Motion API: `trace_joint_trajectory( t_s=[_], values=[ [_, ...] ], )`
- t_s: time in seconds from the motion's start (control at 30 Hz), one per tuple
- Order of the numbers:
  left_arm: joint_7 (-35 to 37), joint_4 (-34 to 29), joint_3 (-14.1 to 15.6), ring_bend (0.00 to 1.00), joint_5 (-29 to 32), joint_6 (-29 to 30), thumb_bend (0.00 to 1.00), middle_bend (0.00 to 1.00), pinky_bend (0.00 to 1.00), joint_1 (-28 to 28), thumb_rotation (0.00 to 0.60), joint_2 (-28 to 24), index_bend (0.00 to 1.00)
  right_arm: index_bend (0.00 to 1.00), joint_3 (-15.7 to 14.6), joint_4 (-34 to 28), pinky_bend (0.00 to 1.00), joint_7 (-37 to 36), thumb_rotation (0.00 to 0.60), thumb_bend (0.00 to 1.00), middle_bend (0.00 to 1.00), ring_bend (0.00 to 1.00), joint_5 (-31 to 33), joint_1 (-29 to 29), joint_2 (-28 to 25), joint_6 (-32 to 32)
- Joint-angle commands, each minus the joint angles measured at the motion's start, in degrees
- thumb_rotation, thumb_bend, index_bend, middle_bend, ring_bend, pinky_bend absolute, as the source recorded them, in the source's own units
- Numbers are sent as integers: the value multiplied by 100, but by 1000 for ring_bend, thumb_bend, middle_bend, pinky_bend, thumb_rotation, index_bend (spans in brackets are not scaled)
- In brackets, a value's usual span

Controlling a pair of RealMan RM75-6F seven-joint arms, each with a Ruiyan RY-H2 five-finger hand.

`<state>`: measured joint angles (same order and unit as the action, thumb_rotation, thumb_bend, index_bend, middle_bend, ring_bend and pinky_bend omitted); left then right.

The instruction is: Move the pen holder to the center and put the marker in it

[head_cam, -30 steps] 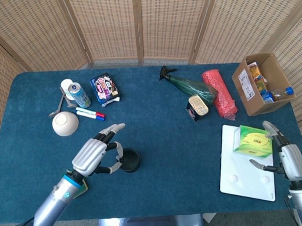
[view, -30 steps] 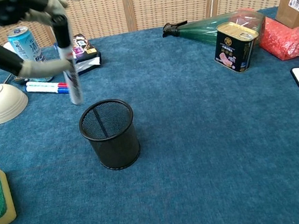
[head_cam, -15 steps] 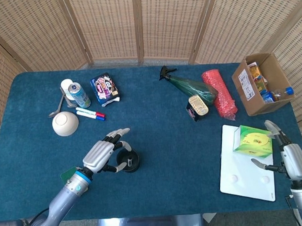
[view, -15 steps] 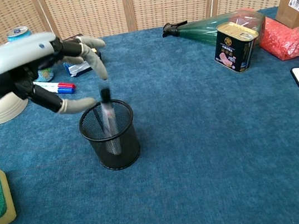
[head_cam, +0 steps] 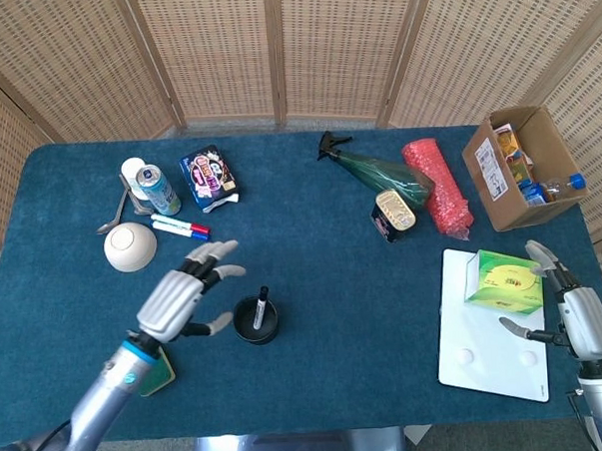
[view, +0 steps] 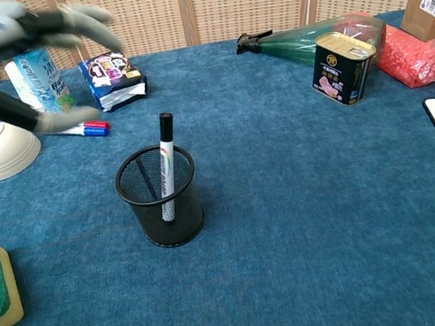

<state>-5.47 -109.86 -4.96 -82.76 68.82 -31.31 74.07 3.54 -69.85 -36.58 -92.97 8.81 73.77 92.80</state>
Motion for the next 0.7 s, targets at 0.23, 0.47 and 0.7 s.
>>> trace_joint_trajectory(
  t_s=[0.23,0.47,0.7],
  values=[
    [-592,297,612,0,-415,1289,378,0,51,1168,600,-1167,261,10,61,-78,309,337,600,0,81,182,7,9,-12,52],
    [-335,812,955,0,-225,1702,378,0,38,1894,600,-1357,263,38,153,-3,308,1310,600,0,81,179,137,-16,10,47],
    [37,1460,1013,0,-594,2138,378,0,37,2277,600,-1019,263,38,144,-727,287,2445,600,0,72,103,580,-163,-320,-323]
  ],
)
